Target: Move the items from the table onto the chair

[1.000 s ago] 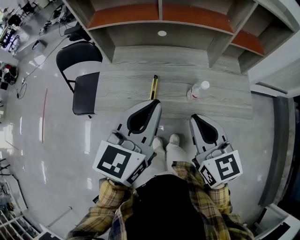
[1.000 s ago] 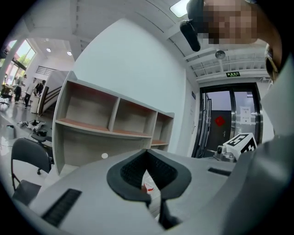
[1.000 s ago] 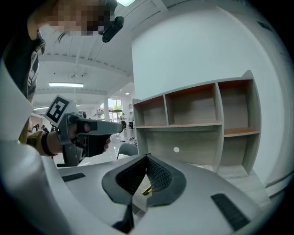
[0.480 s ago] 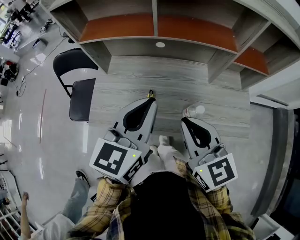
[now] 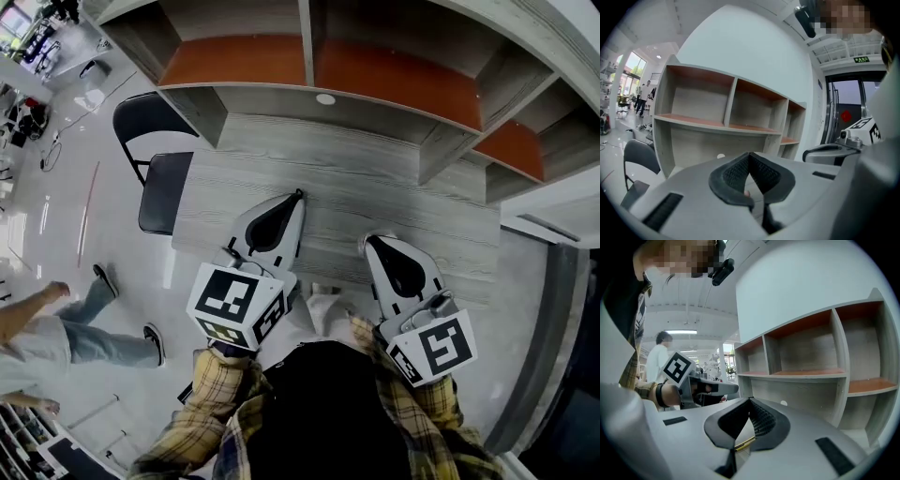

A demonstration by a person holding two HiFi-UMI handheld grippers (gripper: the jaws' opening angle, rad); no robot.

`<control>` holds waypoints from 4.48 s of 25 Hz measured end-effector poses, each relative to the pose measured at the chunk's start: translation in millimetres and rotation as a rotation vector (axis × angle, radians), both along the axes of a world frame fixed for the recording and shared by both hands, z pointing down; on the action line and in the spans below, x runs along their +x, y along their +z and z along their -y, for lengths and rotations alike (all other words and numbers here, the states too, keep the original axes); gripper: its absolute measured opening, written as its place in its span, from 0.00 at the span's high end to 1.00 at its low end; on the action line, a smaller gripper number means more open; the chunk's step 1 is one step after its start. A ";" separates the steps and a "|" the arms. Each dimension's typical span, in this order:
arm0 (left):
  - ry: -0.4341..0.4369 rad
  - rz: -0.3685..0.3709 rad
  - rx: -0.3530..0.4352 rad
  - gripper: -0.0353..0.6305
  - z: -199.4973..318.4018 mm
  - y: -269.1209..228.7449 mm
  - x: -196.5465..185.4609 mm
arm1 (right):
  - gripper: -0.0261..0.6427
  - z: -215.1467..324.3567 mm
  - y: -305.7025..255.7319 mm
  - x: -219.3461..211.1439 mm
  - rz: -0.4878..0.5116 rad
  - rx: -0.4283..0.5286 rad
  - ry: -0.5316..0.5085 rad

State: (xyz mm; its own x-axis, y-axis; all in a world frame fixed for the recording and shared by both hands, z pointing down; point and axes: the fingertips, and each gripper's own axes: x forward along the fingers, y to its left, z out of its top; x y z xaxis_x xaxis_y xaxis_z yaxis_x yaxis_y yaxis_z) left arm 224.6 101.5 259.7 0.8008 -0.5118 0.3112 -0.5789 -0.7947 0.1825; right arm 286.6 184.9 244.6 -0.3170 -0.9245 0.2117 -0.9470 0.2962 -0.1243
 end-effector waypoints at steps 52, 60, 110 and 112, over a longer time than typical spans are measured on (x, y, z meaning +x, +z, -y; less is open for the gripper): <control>-0.083 0.594 -0.453 0.77 34.7 332.1 -46.7 | 0.94 -18.2 86.9 -21.9 0.119 -0.242 -0.027; -0.168 0.443 -0.447 0.77 63.6 282.7 -83.1 | 0.94 11.5 83.9 -59.7 0.115 -0.240 -0.132; -0.419 0.492 -0.734 0.77 330.6 620.7 -521.1 | 0.94 390.1 318.8 -470.0 0.119 -0.549 -0.283; -0.407 0.506 -0.737 0.77 332.2 629.5 -521.7 | 0.94 391.8 317.2 -472.7 0.106 -0.541 -0.288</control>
State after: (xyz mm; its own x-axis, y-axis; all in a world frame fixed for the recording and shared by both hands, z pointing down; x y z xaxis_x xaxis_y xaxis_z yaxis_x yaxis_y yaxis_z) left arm -297.2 -230.7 889.2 0.2901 -0.2589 0.9213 -0.9299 -0.3036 0.2075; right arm -186.1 -206.9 561.8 -0.5831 -0.5688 0.5801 -0.8124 0.4068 -0.4177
